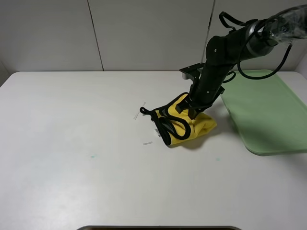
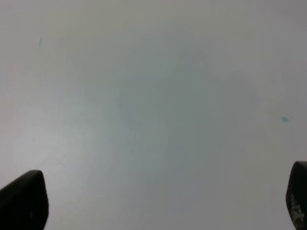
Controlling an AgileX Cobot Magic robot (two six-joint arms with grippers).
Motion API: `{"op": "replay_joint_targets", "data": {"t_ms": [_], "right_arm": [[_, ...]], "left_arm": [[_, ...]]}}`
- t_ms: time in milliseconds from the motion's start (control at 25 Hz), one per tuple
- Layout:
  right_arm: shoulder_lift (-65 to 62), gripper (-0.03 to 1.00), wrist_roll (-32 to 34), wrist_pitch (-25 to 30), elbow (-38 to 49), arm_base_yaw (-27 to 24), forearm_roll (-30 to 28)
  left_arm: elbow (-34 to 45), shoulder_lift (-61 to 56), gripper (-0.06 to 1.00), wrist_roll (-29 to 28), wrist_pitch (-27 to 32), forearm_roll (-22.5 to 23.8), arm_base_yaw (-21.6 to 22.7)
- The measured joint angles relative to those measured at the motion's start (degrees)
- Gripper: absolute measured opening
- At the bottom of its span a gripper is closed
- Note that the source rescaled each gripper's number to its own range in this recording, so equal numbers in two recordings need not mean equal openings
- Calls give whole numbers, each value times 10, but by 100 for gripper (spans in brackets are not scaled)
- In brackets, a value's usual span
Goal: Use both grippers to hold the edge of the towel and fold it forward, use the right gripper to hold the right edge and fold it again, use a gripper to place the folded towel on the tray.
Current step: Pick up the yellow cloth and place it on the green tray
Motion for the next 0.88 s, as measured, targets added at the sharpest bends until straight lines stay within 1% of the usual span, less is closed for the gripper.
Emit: {"op": "replay_joint_targets", "data": {"t_ms": [280,560,720,880], "right_arm": [[-39,10,2,2,0,0,-16],[-58,10,40,11,0,-6,-78],[-69,10,48,13,0,-37,-87],[-76,10,50,15,0,-82,-90]], "left_arm": [[0,0,100,0,0,0,0],[0,0,100,0,0,0,0],[0,0,100,0,0,0,0],[0,0,100,0,0,0,0]]}}
